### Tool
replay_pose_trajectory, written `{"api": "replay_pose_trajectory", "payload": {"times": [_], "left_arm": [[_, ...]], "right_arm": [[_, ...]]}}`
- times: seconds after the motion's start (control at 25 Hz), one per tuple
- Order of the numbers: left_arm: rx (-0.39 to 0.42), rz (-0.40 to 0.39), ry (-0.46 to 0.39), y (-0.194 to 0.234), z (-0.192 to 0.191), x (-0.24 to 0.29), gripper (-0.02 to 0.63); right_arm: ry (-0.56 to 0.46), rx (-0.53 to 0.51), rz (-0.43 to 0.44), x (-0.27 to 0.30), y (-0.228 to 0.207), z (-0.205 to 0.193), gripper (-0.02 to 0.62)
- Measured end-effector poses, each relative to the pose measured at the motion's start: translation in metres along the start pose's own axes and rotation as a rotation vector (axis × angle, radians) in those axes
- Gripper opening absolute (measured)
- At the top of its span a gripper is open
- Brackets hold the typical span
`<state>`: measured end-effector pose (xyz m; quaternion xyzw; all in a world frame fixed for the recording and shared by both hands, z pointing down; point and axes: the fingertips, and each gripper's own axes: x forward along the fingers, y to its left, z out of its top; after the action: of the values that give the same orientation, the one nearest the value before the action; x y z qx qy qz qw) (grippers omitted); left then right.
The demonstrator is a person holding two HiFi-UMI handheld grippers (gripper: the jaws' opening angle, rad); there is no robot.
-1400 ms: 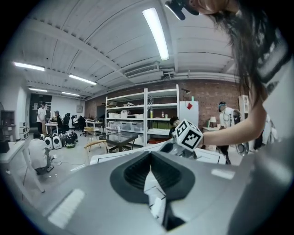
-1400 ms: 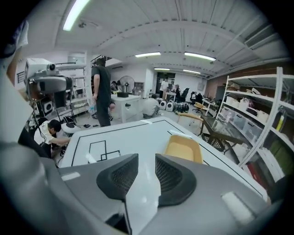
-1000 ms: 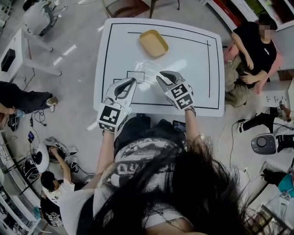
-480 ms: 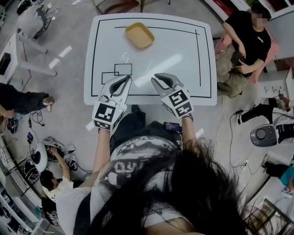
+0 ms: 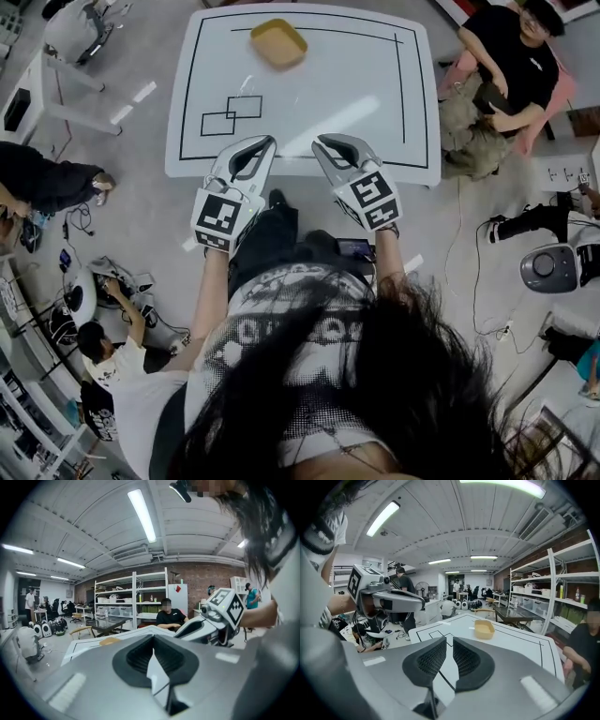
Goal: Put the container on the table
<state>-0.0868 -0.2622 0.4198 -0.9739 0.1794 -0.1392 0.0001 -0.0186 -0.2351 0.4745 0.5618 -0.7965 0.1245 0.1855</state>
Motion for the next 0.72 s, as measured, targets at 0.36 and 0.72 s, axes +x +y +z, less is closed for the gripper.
{"api": "replay_pose_trajectory", "payload": {"times": [0.36, 0.72], "left_arm": [[0.02, 0.016, 0.001, -0.068, 0.003, -0.032, 0.0], [0.024, 0.049, -0.005, -0.108, 0.001, -0.061, 0.0]], "right_arm": [[-0.057, 0.015, 0.009, -0.07, 0.03, -0.016, 0.034], [-0.149, 0.055, -0.036, -0.122, 0.043, -0.021, 0.003]]}}
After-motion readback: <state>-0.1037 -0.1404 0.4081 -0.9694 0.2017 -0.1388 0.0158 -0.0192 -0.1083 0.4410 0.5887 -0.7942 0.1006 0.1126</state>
